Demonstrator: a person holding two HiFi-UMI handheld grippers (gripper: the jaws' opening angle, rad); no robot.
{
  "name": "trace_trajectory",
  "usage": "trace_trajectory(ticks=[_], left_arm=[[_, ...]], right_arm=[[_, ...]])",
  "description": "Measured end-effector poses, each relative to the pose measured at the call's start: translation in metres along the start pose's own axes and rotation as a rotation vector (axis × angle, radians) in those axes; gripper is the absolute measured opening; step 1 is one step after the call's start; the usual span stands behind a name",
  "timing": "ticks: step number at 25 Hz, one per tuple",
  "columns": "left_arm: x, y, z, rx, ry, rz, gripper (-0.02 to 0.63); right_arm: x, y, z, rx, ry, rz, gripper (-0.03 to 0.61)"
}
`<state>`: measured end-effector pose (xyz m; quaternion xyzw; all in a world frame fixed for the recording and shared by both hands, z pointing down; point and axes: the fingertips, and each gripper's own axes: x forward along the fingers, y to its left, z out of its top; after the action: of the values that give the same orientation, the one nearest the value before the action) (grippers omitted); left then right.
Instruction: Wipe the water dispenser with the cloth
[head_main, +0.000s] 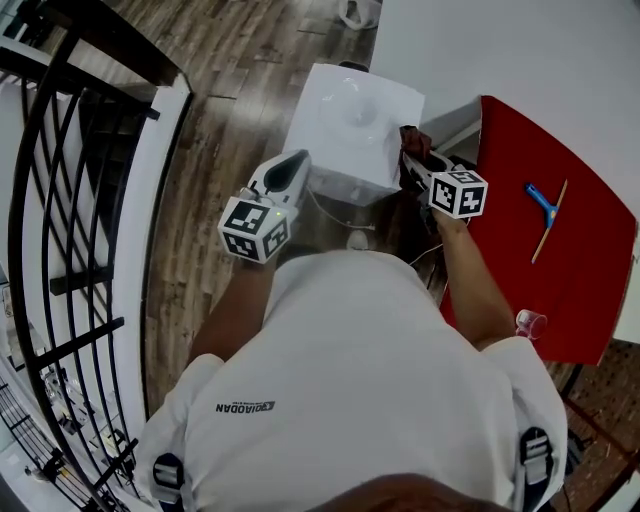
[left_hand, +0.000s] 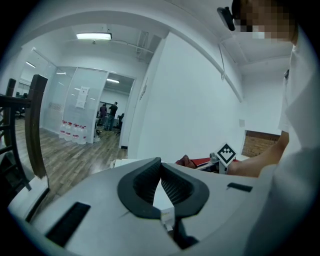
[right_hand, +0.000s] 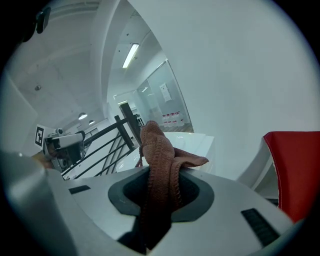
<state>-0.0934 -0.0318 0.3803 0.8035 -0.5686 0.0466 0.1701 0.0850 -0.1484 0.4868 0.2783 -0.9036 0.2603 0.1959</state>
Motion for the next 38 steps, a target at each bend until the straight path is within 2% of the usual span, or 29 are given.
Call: trace_trajectory(ticks=[10,19,25,31,38], left_arm=[[-0.036,0.044,-0.011,0.024,0.040,-0.095,-0.003],[-0.086,0.090,-0.026,0.012,0.064,-0.131,-0.003],[-0.112,0.116,-0.037,0.003,0.079,-0.121,-0.003],[-0.132,0.129,-0.038,-0.011,0.070,-0.099,-0.003],[-0.136,0.127,-0.049,-0.022,0.088,-0.109,-0.003]], right_arm=[[0.015,0.062,0.008,0.012,-0.053,-0.081,0.087],[0.090,0.149,0.015,-0.015,-0.041,-0.078,0.088],[0.154,0.186,0.005,-0.048,0.038,-0.099,0.088],[0.178,0.182,-0.010,-0.055,0.133,-0.162,0.089],[0.169,0.161,-0.015,-0.033,0.151,-0.224,0.089]])
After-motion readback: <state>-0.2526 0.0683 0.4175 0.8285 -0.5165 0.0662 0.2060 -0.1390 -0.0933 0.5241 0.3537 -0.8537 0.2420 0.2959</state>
